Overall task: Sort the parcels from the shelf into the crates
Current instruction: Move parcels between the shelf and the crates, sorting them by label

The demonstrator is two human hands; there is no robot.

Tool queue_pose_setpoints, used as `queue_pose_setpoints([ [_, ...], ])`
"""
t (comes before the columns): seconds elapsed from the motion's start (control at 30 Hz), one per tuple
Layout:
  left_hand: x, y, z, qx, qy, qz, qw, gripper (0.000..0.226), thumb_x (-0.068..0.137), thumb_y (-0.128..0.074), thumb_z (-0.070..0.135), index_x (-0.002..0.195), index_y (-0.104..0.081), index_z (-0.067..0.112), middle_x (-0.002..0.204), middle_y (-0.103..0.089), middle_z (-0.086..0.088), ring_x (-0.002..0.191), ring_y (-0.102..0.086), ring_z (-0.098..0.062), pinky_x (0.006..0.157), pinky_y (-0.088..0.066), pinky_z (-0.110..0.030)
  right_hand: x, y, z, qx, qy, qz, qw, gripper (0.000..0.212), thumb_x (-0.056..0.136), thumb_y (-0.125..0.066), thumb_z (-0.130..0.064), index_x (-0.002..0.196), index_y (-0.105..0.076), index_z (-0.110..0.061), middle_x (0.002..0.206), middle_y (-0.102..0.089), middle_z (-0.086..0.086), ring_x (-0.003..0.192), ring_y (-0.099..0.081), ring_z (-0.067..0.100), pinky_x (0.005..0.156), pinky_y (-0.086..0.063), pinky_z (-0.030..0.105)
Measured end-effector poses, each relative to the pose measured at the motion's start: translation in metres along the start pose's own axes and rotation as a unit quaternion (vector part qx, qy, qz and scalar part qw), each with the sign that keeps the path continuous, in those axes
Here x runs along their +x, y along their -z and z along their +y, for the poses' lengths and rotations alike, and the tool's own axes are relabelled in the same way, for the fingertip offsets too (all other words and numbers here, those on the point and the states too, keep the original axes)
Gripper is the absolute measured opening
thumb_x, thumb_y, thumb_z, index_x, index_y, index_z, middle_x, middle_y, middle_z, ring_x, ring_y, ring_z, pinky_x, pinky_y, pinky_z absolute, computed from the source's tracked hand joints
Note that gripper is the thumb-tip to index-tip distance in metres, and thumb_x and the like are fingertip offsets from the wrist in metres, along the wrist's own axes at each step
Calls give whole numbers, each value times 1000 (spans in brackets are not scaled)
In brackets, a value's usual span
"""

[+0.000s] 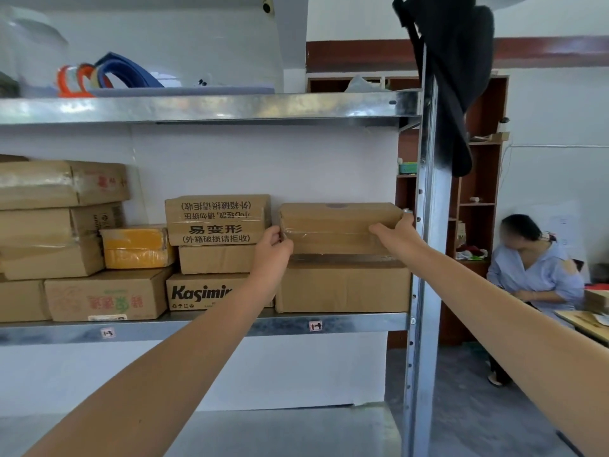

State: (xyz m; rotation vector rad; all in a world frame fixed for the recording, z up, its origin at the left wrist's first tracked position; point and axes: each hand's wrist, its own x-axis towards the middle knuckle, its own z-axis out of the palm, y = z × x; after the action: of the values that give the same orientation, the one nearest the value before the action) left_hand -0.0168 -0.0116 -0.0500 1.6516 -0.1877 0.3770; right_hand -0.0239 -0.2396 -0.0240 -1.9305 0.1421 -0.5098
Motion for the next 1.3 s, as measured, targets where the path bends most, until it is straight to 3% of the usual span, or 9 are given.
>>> queue_pose_setpoints([
  [0.1,-7,8,9,-31,-8,14,999,47,95,-50,2,141,-49,16,136,-56,-3,120,-54,-20,104,-44,-37,-10,8,-7,1,15,-7,1000,76,96,-57,-38,151,-12,-11,97,-48,-5,76,-48,9,59,-39,26],
  [0.23,-28,17,12,-124,12,42,991,26,95,-52,1,116,-60,13,115,-64,-7,112,-61,-24,105,-47,-42,-32,20,-14,5,50,6,999,65,97,-53,-42,147,-20,-16,104,-55,1,79,-54,11,68,-50,32],
  [0.33,-51,15,9,-210,33,40,976,14,94,-52,3,96,-58,15,95,-62,-9,94,-60,-22,102,-50,-38,-58,20,-2,18,86,79,993,45,99,-47,-48,131,-29,-22,93,-54,-6,71,-56,9,54,-47,27],
  [0.47,-68,21,-1,-255,45,59,964,17,95,-60,21,109,-59,10,90,-64,-9,89,-61,-20,90,-52,-31,-80,12,18,42,87,109,989,42,98,-41,-57,113,-32,-19,82,-50,-3,66,-51,10,52,-42,26],
  [0.7,-72,44,-1,-174,51,96,979,35,83,-76,42,97,-56,16,118,-63,-10,108,-66,-22,93,-56,-40,-88,22,22,43,86,108,989,25,98,-52,-43,96,-45,-20,86,-55,-2,76,-56,13,60,-46,28],
  [0.83,-80,61,-4,-147,0,80,986,24,85,-75,39,104,-68,28,111,-70,2,107,-68,-18,86,-57,-30,-94,23,27,60,100,51,992,27,99,-57,-34,122,-52,-20,105,-58,-7,98,-59,14,87,-53,37],
  [1.0,-87,86,-8,-77,-61,60,993,21,95,-64,36,112,-72,29,113,-73,8,114,-64,-17,104,-49,-40,-97,9,17,19,140,-4,990,35,99,-56,-20,135,-56,-18,123,-62,2,112,-58,20,97,-48,37],
  [1.17,-89,103,-10,-49,-72,71,994,22,99,-59,19,118,-69,21,114,-71,3,112,-63,-17,101,-50,-37,-98,-4,16,34,158,-6,987,26,96,-62,-18,122,-66,-19,106,-68,-7,98,-62,7,70,-43,9],
  [1.3,-91,108,-10,-25,-73,82,994,25,98,-58,10,119,-68,21,115,-68,4,103,-61,-6,94,-50,-27,-94,-9,10,44,127,9,991,32,96,-52,-50,106,-65,-22,95,-64,-16,91,-60,2,71,-44,20],
])
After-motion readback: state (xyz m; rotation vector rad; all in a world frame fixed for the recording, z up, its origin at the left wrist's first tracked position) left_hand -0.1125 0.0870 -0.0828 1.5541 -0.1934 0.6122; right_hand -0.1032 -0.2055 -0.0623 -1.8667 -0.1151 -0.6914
